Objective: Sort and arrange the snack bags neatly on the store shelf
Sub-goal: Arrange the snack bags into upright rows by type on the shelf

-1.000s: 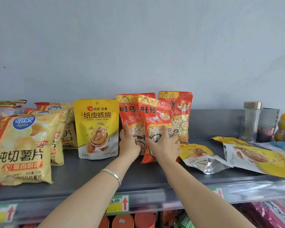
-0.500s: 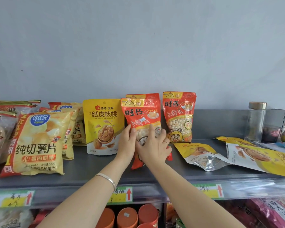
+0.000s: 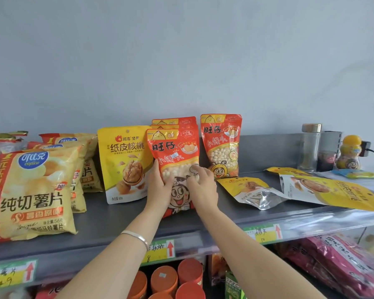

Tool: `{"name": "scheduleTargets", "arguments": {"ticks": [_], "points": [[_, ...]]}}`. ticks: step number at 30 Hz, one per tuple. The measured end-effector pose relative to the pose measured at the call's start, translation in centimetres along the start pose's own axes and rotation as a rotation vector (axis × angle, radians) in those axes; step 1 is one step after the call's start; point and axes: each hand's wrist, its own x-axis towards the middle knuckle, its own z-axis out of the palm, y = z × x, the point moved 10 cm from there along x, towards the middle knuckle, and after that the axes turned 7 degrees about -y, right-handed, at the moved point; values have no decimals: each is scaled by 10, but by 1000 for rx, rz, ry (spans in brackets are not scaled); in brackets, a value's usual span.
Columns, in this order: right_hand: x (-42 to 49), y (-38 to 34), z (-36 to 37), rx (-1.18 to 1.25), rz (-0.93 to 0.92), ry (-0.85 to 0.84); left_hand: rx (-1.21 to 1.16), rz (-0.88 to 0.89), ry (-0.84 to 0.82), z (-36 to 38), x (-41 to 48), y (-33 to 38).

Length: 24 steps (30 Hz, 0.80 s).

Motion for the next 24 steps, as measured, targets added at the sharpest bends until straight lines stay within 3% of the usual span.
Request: {"name": "scheduleTargets", "arguments": {"ticks": [2,5,8,12,18,24], "points": [[0,5,-1,7,18,12,271,90,94,-8,-3,13],[-1,-1,-1,-86,-14,15,538,128,89,-4,-8,18],[3,-13,-15,-237,-112,60,673,122,113,-6,-11,20],[23,-23,-57,-390,-156,151,758,324,110,4,-10,50],[71,8,-107,-422,24,127,603,419,-95,60,9,90],[123,56,-131,-358,130,2,324,154,-280,134,53,83]]}}
